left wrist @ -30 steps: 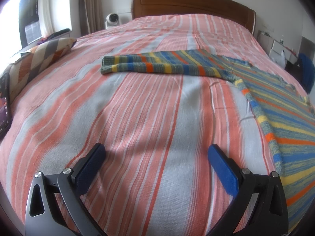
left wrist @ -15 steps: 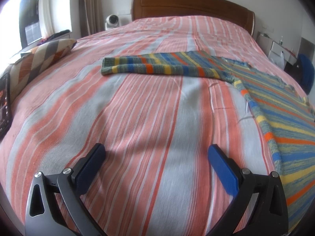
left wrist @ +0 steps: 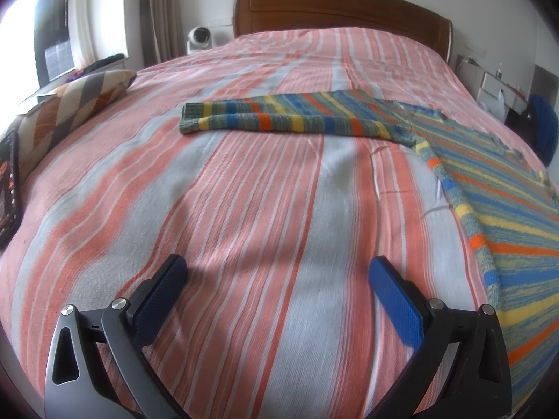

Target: Fold small clothes

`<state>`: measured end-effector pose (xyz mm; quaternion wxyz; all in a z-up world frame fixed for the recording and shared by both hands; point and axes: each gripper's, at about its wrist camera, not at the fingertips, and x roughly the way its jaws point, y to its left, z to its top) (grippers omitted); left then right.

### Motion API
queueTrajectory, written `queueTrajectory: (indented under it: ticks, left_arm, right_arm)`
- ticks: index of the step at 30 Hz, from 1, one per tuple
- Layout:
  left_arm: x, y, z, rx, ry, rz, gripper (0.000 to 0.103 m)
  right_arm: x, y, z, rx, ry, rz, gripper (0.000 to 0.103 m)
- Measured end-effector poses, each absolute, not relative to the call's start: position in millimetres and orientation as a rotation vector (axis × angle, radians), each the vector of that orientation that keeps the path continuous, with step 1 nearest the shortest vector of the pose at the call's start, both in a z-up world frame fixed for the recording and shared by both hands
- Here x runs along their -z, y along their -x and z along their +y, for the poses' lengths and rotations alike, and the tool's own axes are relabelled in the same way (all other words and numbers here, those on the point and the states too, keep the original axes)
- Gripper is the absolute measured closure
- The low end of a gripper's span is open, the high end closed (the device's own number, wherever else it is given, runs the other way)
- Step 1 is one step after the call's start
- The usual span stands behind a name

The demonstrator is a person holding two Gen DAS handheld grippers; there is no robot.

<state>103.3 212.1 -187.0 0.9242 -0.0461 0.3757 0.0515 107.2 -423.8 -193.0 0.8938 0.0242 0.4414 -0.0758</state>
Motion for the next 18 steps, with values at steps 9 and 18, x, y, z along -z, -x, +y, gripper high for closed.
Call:
queueTrajectory:
  ticks: [9, 18]
  left_arm:
    - [187.2, -103.1, 211.7, -0.105, 0.094, 0.771, 0.0]
    - [187.4, -103.2, 211.1, -0.106, 0.093, 0.77, 0.0]
  right_arm:
    - [193.1, -107.2, -423.7, 0.157, -0.05, 0.915, 0.0]
    - [193.1, -107.3, -423.8, 0.157, -0.05, 0.915, 0.0]
